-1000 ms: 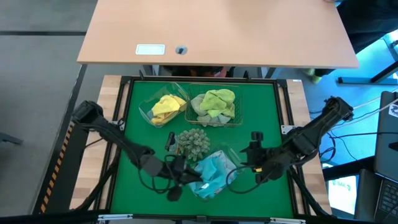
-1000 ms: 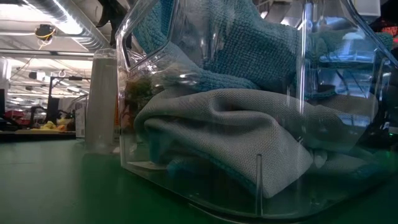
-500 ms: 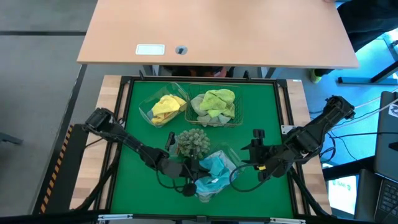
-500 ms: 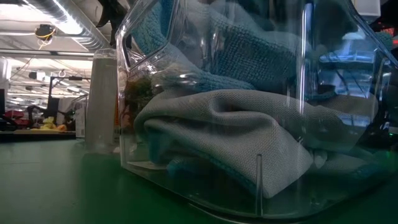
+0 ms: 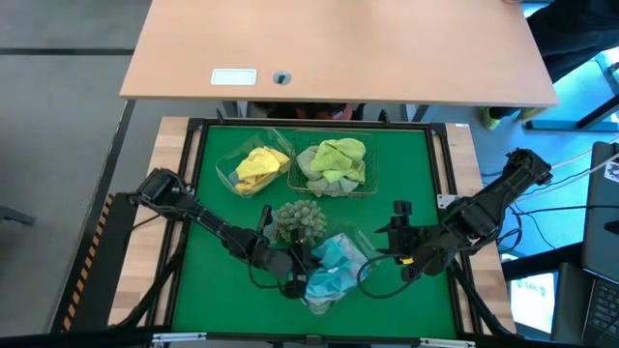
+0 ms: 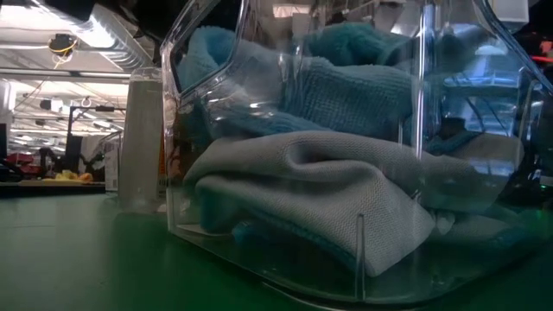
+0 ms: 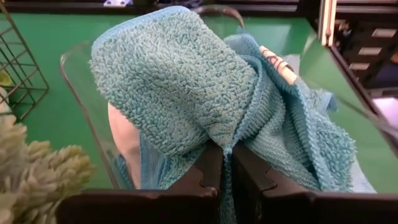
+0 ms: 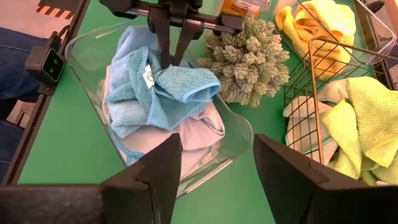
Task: Sort microfiber towel by color & place in baskets
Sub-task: Put the blue microfiber towel into the bottom transparent bin, then return to Home Position
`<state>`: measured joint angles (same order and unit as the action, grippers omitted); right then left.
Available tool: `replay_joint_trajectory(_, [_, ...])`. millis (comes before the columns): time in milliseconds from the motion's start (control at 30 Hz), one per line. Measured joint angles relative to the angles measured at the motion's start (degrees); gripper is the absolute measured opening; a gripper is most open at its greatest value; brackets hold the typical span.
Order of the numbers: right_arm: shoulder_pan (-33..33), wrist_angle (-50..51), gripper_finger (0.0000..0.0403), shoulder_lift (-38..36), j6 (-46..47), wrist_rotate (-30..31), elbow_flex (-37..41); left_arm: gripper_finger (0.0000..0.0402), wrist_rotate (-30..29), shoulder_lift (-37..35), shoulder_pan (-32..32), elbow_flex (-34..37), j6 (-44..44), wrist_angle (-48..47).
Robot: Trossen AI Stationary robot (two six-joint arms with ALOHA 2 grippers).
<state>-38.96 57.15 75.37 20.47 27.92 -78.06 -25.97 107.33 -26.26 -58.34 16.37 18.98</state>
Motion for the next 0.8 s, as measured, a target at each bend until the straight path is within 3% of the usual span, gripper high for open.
replay_joint_trajectory(467, [0.0,0.0,0.0198,0.0,0.0,0.0,0.0,0.0018,2.0,0.0,-0.2,0.0,0.0,1.1])
replay_joint_trajectory(800, [0.0,0.0,0.0198,0.0,0.0,-0.1,0.0,0.0115,3.3,-0.7,-0.2,0.0,-0.4,3.9])
